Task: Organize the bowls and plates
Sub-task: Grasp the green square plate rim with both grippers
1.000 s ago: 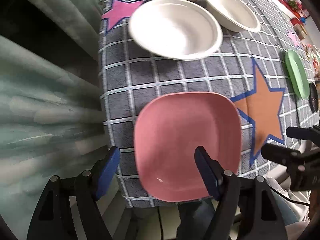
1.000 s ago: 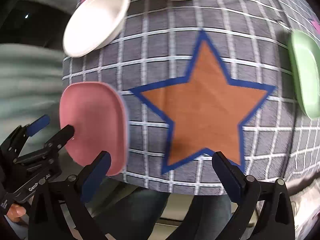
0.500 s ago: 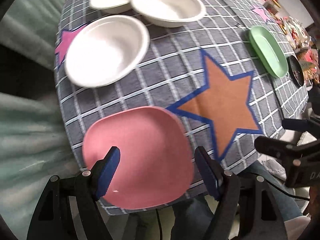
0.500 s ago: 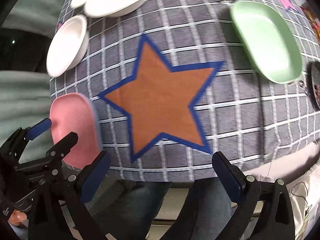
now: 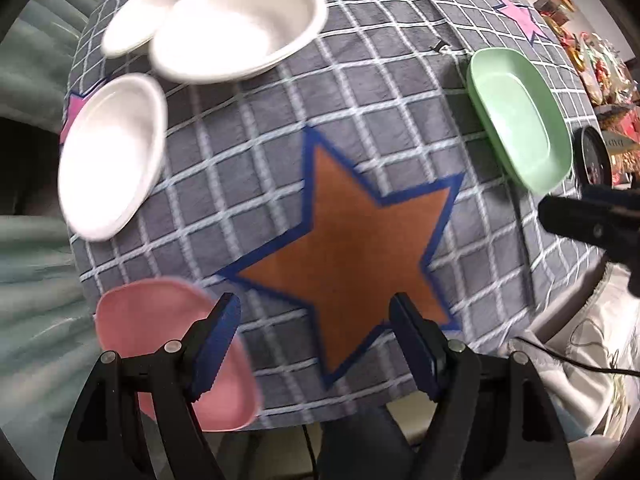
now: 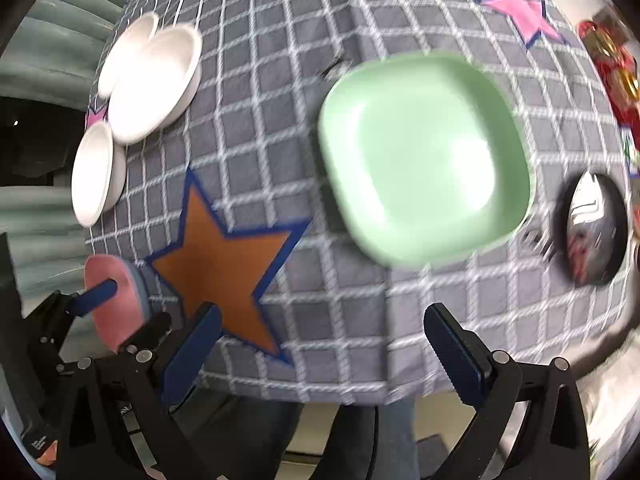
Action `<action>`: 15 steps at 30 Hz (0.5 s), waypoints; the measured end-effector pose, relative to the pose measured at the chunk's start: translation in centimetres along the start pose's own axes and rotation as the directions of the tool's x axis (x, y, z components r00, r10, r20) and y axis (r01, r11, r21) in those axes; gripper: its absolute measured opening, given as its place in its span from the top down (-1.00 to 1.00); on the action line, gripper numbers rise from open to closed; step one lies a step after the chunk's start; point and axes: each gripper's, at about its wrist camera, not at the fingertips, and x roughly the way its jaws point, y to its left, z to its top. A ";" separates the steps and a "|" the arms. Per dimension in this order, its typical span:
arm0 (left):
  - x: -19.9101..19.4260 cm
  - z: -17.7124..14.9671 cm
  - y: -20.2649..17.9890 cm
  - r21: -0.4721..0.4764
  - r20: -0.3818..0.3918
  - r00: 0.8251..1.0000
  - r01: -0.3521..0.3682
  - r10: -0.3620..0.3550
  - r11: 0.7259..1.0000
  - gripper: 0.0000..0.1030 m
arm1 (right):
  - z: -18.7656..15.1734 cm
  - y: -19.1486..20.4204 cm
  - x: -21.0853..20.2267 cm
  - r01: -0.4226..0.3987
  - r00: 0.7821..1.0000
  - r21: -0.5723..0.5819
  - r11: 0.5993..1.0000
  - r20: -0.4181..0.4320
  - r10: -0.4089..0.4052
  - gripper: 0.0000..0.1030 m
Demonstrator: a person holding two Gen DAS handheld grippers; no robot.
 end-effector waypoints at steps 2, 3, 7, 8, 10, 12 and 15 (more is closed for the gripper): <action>-0.3 1.2 -1.1 -0.013 0.005 1.000 0.009 -0.009 1.000 -0.55 | 2.1 -2.7 -0.7 0.020 1.000 -0.027 0.999 0.004 -0.020 -0.97; -0.5 1.8 -1.7 -0.021 0.007 1.000 0.012 -0.011 1.000 -0.55 | 3.0 -3.9 -1.0 0.033 0.999 -0.039 0.999 0.004 -0.032 -0.97; -1.0 4.3 -3.6 -0.070 0.005 0.999 0.032 -0.032 0.997 -0.55 | 6.3 -8.3 -2.3 0.069 0.998 -0.082 0.994 0.008 -0.068 -0.97; -1.2 4.9 -4.1 -0.084 0.012 0.999 0.034 -0.033 0.996 -0.55 | 7.3 -9.6 -2.4 0.084 0.996 -0.096 0.992 0.010 -0.084 -0.97; -1.8 6.1 -5.0 -0.112 0.025 0.999 0.033 -0.030 0.993 -0.55 | 8.6 -11.4 -2.7 0.099 0.995 -0.107 0.989 0.005 -0.099 -0.97; -1.8 7.5 -5.4 -0.150 0.031 0.999 0.036 -0.032 0.988 -0.55 | 10.1 -13.5 -2.6 0.111 0.994 -0.113 0.987 -0.003 -0.112 -0.97; -1.6 9.8 -6.3 -0.188 0.039 0.999 0.035 -0.028 0.982 -0.55 | 11.6 -15.7 -2.3 0.120 0.992 -0.118 0.986 -0.019 -0.123 -0.97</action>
